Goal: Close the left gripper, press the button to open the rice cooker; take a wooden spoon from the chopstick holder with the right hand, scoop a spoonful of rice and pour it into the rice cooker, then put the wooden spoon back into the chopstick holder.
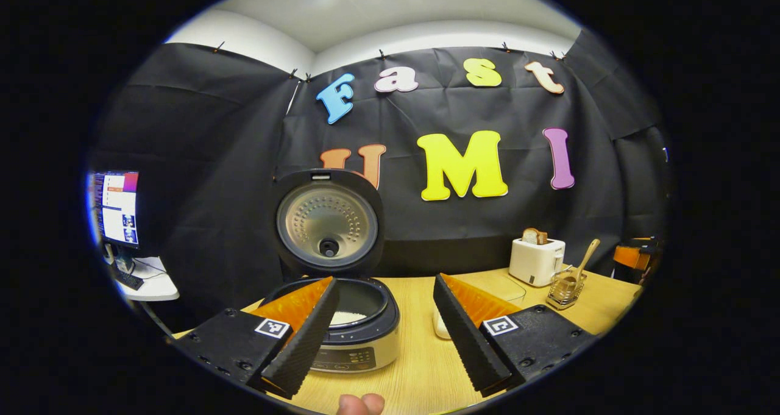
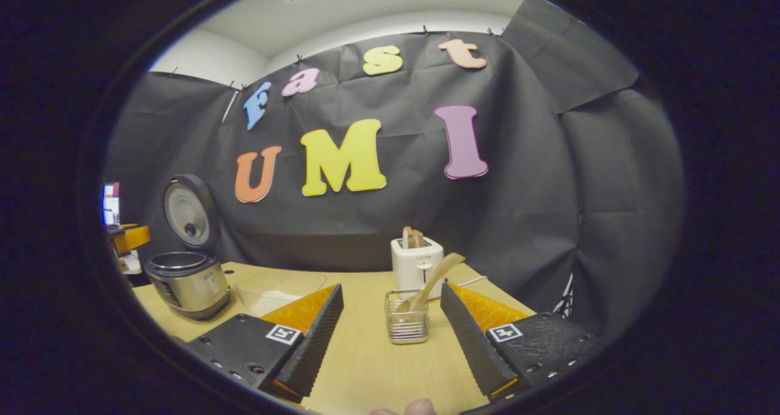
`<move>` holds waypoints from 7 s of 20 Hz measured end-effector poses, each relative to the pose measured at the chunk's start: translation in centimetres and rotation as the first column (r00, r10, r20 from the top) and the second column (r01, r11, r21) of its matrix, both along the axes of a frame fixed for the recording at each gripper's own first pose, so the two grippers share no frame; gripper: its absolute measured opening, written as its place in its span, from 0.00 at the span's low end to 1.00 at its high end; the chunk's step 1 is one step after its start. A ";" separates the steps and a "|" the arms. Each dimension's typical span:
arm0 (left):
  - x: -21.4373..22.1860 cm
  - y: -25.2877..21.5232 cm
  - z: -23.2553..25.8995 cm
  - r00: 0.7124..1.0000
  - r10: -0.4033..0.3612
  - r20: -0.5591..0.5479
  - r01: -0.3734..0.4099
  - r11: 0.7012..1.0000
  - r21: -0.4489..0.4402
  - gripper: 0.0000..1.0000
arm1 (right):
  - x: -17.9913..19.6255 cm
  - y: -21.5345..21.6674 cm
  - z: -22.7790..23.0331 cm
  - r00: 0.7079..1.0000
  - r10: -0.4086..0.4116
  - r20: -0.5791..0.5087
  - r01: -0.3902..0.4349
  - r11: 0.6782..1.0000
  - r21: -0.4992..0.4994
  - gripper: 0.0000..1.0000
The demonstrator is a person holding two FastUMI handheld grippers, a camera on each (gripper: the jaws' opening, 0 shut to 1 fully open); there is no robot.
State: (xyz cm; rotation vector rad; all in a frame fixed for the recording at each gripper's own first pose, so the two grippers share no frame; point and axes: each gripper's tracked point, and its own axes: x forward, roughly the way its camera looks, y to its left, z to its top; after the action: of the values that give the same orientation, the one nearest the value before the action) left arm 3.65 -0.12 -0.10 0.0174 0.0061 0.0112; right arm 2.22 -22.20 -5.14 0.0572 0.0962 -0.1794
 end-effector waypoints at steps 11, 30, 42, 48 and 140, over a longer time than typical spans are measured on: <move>-0.6 0.0 0.0 1.000 0.029 0.011 -0.029 0.999 0.034 0.99 | 11.3 -6.0 -6.8 0.985 -0.037 -0.166 0.061 0.989 0.138 0.95; -2.3 1.6 0.4 0.997 0.077 0.014 -0.078 0.994 0.082 0.98 | 19.0 -6.7 -8.5 0.984 -0.022 -0.174 0.064 0.969 0.238 0.00; -2.6 4.3 -0.5 0.996 0.082 0.029 -0.082 0.996 0.016 0.99 | 17.1 -5.1 -0.8 0.993 -0.089 -0.083 0.096 0.992 0.078 0.00; -2.4 5.4 -0.5 0.997 0.061 0.050 -0.059 0.997 -0.041 0.98 | 17.9 2.1 4.7 0.999 -0.025 -0.020 0.026 1.000 0.016 0.00; -5.9 16.6 -1.2 0.982 0.185 -0.047 -0.188 0.980 -0.067 0.97 | 22.4 49.3 3.3 0.843 0.538 0.021 -0.484 0.741 0.465 0.00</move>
State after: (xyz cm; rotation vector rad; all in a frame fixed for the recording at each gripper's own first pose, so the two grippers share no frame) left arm -2.28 16.52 -1.27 -0.0548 0.0490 0.1980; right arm 24.57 27.15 -1.81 0.4894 0.2665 0.4060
